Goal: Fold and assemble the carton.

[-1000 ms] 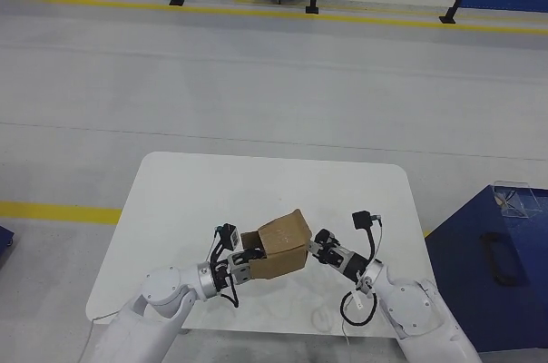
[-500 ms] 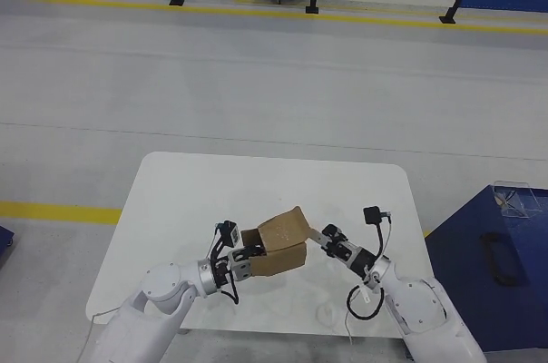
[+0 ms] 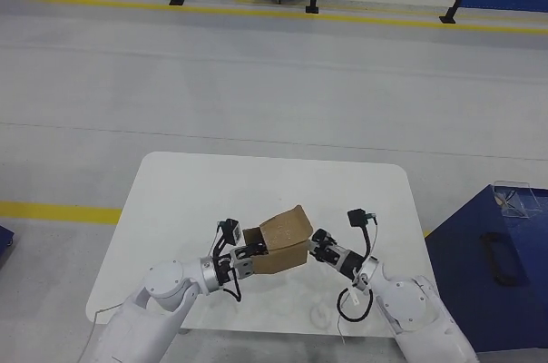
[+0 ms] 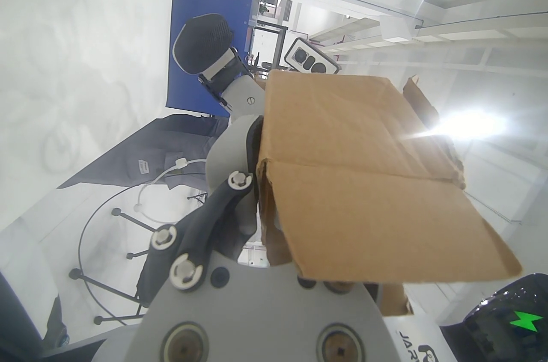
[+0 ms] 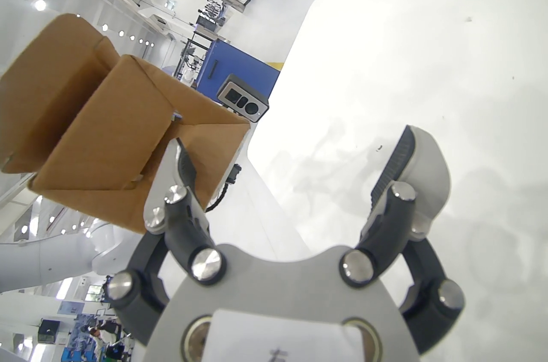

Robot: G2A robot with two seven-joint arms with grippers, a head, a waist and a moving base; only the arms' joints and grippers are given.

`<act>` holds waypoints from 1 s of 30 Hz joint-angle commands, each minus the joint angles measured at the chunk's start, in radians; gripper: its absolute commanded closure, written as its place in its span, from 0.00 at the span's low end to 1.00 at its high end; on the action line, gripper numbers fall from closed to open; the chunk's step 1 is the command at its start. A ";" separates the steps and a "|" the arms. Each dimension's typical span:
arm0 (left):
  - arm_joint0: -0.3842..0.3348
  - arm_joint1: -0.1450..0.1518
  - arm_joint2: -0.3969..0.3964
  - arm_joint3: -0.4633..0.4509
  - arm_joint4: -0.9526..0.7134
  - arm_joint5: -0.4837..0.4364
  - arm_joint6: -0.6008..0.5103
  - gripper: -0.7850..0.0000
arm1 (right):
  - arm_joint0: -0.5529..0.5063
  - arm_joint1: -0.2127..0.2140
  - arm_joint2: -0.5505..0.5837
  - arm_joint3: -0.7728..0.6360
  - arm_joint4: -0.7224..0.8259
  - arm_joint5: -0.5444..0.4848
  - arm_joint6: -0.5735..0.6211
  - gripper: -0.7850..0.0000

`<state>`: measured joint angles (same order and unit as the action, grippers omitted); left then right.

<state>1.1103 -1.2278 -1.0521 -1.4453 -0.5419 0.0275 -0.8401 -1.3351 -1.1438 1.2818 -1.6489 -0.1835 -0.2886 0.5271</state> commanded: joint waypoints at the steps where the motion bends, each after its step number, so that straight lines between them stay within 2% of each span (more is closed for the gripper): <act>1: 0.001 -0.001 0.002 0.004 -0.032 0.003 -0.044 1.00 | 0.001 0.002 0.022 0.012 0.014 -0.005 -0.009 0.00; 3: -0.003 0.001 -0.006 0.005 -0.061 -0.009 -0.096 1.00 | -0.005 0.003 0.050 0.020 0.050 -0.033 -0.036 0.00; 9: -0.003 0.001 -0.006 0.005 -0.061 -0.009 -0.096 1.00 | -0.072 0.009 0.142 -0.003 0.115 -0.128 -0.144 0.00; 20: -0.003 0.001 -0.006 0.005 -0.061 -0.009 -0.096 1.00 | -0.073 0.009 0.143 -0.004 0.110 -0.126 -0.145 0.00; 22: 0.005 -0.002 -0.005 -0.026 -0.090 0.079 -0.015 1.00 | -0.077 0.009 0.149 -0.015 0.047 -0.121 -0.194 0.00; 26: 0.004 -0.019 -0.005 -0.120 -0.268 0.393 0.253 1.00 | -0.100 0.006 0.164 -0.028 0.016 -0.079 -0.271 0.00; 28: 0.005 -0.039 -0.006 -0.151 -0.439 0.512 0.477 1.00 | -0.108 0.006 0.184 -0.040 0.010 -0.041 -0.299 0.00; 30: 0.021 -0.065 -0.011 -0.148 -0.714 0.572 0.676 1.00 | -0.119 0.008 0.206 -0.057 -0.018 -0.009 -0.320 0.00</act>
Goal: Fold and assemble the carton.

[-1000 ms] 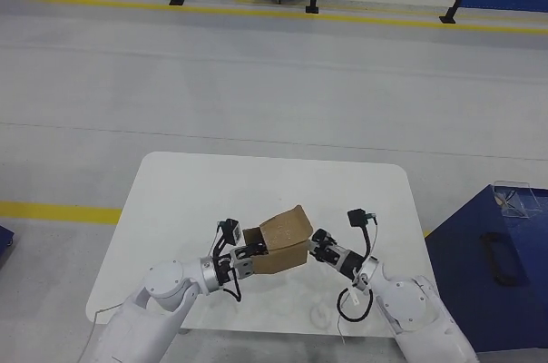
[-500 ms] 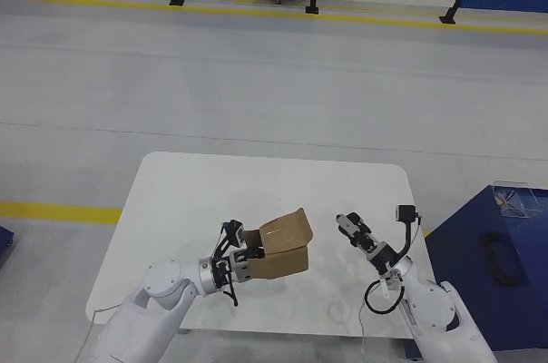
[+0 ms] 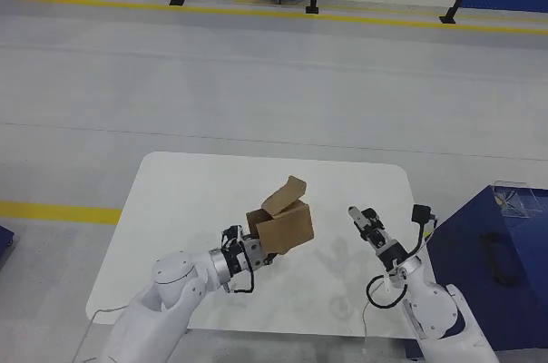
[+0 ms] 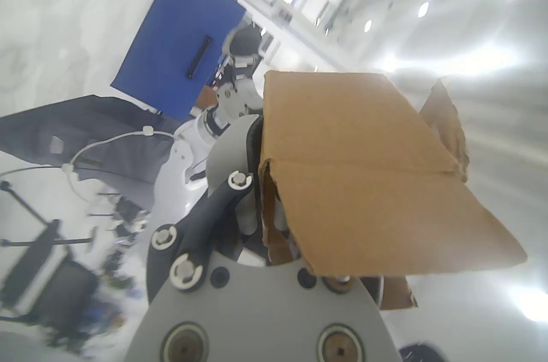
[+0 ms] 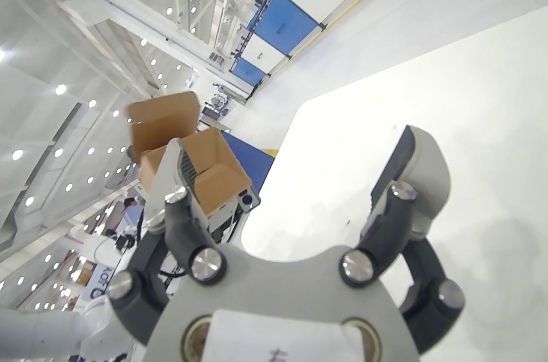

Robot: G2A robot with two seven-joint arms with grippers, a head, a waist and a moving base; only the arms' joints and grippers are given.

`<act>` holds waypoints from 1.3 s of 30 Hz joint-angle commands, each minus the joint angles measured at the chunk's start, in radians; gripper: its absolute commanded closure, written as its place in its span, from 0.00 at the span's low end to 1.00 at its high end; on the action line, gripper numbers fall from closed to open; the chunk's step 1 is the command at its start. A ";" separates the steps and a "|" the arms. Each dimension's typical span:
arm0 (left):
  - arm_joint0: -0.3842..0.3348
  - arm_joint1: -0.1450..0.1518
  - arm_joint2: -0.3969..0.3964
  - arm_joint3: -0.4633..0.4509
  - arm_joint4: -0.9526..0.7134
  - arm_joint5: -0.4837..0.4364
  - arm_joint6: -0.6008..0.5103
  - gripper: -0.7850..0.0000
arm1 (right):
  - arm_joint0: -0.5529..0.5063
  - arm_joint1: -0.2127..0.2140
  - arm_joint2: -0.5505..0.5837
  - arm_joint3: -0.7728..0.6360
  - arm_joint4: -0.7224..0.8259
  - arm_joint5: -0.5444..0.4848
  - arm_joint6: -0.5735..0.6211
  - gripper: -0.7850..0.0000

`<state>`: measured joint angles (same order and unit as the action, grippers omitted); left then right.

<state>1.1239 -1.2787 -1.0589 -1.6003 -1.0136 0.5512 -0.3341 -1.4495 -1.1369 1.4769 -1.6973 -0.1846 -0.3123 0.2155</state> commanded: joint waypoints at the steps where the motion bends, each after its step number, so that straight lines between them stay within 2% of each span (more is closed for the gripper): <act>1: -0.006 -0.025 0.011 -0.012 -0.307 0.063 0.279 1.00 | -0.011 0.003 0.024 -0.017 -0.040 0.026 -0.016 0.00; 4: -0.016 -0.057 0.045 -0.025 -0.505 -0.025 0.557 1.00 | -0.028 0.005 0.065 -0.039 -0.037 0.066 -0.022 0.00; 6: -0.017 -0.076 0.070 -0.014 -0.653 -0.077 0.668 1.00 | -0.039 0.007 0.093 -0.056 -0.004 0.075 -0.009 0.00; 8: -0.025 -0.091 0.095 -0.017 -0.734 -0.141 0.770 1.00 | -0.050 0.008 0.113 -0.067 0.021 0.079 0.008 0.00; 13: -0.028 -0.117 0.146 -0.026 -0.821 -0.306 1.030 1.00 | -0.070 0.008 0.116 -0.085 0.036 0.078 0.035 0.00; 21: -0.012 -0.139 0.156 -0.018 -0.904 -0.530 1.328 1.00 | -0.068 0.005 0.083 -0.076 -0.007 0.084 0.047 0.00; 23: -0.016 -0.143 0.167 -0.015 -0.897 -0.553 1.398 1.00 | -0.068 0.005 0.083 -0.076 -0.007 0.084 0.047 0.00; 27: -0.022 -0.151 0.171 0.006 -0.886 -0.620 1.476 1.00 | -0.068 0.005 0.083 -0.076 -0.007 0.084 0.047 0.00; 30: -0.037 -0.158 0.179 0.035 -0.879 -0.627 1.474 1.00 | -0.068 0.005 0.083 -0.076 -0.007 0.084 0.047 0.00; 31: -0.044 -0.159 0.184 0.043 -0.871 -0.616 1.465 0.72 | -0.068 0.005 0.083 -0.076 -0.007 0.084 0.047 0.00; 32: -0.048 -0.162 0.187 0.044 -0.871 -0.605 1.439 0.00 | -0.068 0.005 0.083 -0.076 -0.007 0.084 0.047 0.00; 36: -0.044 -0.166 0.185 0.064 -0.859 -0.599 1.412 0.00 | -0.068 0.005 0.083 -0.076 -0.007 0.084 0.047 0.00; 39: -0.030 -0.165 0.179 0.022 -0.854 -0.569 1.372 0.00 | -0.068 0.005 0.083 -0.076 -0.007 0.084 0.047 0.00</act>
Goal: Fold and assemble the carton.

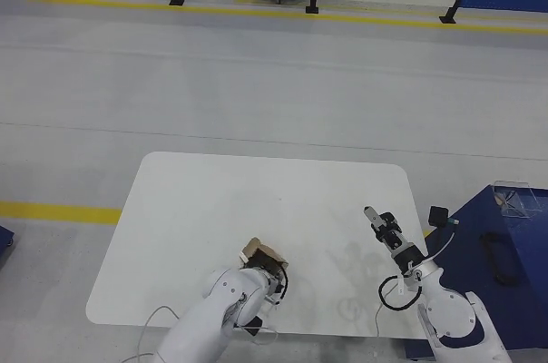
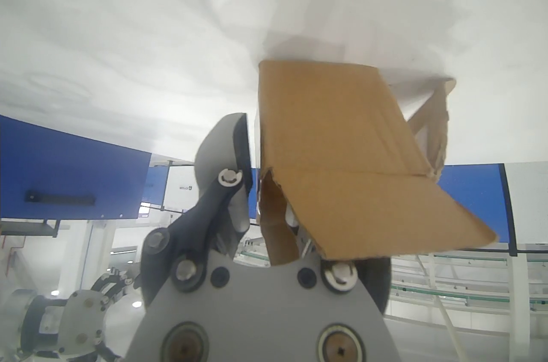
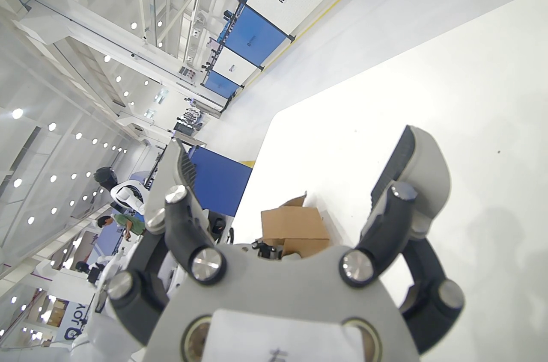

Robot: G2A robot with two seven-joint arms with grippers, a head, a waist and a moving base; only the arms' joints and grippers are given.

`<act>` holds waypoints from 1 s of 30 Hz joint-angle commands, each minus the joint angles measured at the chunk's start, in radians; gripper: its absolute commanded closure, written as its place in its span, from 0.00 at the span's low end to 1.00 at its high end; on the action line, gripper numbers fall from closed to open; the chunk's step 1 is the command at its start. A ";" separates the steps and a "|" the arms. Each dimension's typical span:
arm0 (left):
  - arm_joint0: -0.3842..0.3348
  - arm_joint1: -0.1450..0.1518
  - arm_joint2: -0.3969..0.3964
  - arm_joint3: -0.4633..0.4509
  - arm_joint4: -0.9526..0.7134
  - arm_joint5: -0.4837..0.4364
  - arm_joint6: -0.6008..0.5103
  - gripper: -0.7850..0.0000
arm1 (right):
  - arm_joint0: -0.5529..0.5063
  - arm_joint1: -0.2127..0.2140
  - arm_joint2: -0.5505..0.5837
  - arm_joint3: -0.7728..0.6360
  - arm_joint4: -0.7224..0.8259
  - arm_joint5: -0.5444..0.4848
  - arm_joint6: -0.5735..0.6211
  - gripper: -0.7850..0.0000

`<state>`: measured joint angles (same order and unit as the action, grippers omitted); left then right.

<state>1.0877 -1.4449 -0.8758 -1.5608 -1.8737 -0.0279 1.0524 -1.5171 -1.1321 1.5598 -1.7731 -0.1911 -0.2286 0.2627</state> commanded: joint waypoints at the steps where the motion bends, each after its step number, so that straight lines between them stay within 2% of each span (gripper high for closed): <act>1: 0.014 0.003 -0.010 -0.040 0.017 0.020 -0.028 0.00 | 0.000 0.000 0.000 0.000 0.000 0.000 0.000 0.00; 4: 0.050 0.014 -0.034 -0.131 0.045 0.087 -0.078 0.00 | 0.000 0.000 0.000 0.000 0.000 0.000 0.000 0.00; 8: 0.143 0.040 -0.126 -0.281 0.046 0.196 -0.150 0.00 | 0.000 0.000 0.000 0.000 0.000 0.000 0.000 0.00; 12: 0.238 0.074 -0.235 -0.383 0.076 0.411 -0.276 0.00 | 0.000 0.000 0.000 0.000 0.000 0.000 0.000 0.00; 15: 0.297 0.095 -0.327 -0.371 0.041 0.570 -0.411 0.00 | 0.000 0.000 0.000 0.000 0.000 0.000 0.000 0.00; 30: 0.297 0.095 -0.327 -0.371 0.041 0.570 -0.411 0.00 | 0.000 0.000 0.000 0.000 0.000 0.000 0.000 0.00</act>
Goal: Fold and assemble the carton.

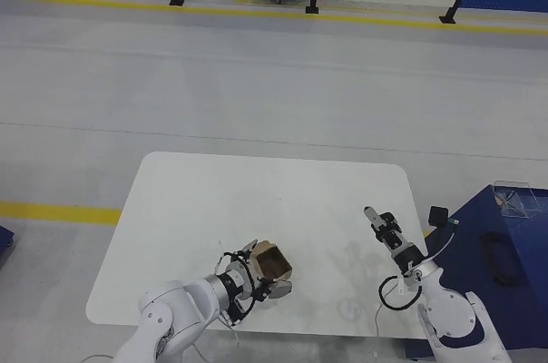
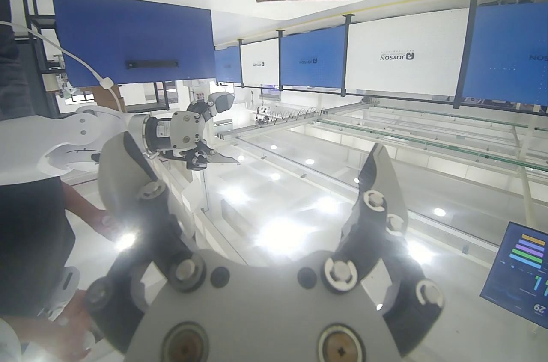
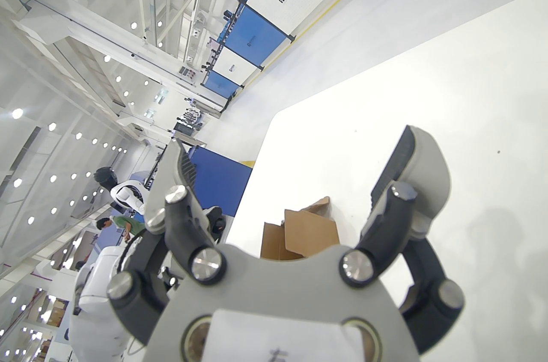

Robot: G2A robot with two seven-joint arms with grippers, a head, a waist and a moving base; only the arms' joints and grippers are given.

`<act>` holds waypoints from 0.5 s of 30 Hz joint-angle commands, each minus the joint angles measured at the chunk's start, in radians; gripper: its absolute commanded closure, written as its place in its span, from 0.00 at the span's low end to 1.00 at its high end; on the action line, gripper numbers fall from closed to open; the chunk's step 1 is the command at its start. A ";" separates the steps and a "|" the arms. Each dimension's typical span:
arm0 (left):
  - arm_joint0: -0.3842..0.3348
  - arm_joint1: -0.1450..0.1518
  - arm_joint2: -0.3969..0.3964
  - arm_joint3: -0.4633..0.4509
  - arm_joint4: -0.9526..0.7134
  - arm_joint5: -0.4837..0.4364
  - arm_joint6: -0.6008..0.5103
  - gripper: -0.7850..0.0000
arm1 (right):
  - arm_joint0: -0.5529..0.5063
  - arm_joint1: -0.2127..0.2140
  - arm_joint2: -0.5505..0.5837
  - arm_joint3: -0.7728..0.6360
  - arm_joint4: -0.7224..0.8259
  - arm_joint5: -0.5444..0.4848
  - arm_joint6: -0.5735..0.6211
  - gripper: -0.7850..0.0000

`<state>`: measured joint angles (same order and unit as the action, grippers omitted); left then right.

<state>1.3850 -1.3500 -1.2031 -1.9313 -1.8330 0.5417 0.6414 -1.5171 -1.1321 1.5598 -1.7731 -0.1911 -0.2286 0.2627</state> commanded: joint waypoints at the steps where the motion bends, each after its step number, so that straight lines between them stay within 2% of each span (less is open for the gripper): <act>1: 0.000 0.000 0.000 0.000 0.000 0.000 0.000 0.00 | 0.001 0.000 -0.003 -0.002 -0.008 0.002 -0.001 0.00; 4: 0.000 0.000 -0.001 0.000 0.010 -0.003 0.001 0.00 | 0.020 -0.007 -0.073 -0.024 -0.098 0.045 -0.023 0.00; 5: -0.002 0.005 -0.010 -0.015 0.108 -0.027 0.037 0.00 | 0.026 -0.008 -0.097 -0.030 -0.148 0.067 -0.028 0.00; 7: 0.008 0.023 0.017 -0.128 0.386 0.070 0.063 0.00 | 0.044 -0.013 -0.158 -0.031 -0.264 0.135 -0.037 0.00; 9: 0.044 0.040 0.033 -0.208 0.649 0.132 0.138 0.00 | 0.068 -0.019 -0.223 -0.020 -0.364 0.192 -0.043 0.00; 10: 0.063 0.047 0.061 -0.246 0.740 0.191 0.149 0.00 | 0.079 -0.022 -0.257 -0.009 -0.419 0.219 -0.049 0.00; 13: 0.086 0.070 0.114 -0.285 0.971 0.393 0.164 0.00 | 0.110 -0.035 -0.353 0.036 -0.556 0.294 -0.078 0.00; 15: 0.092 0.079 0.159 -0.241 1.099 0.465 0.172 0.00 | 0.137 -0.044 -0.414 0.067 -0.643 0.348 -0.077 0.00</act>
<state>1.4769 -1.2755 -1.0716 -2.2025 -0.9185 0.9487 0.8166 -1.3932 -1.1719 1.1781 -1.7209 -0.7850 0.0900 0.1863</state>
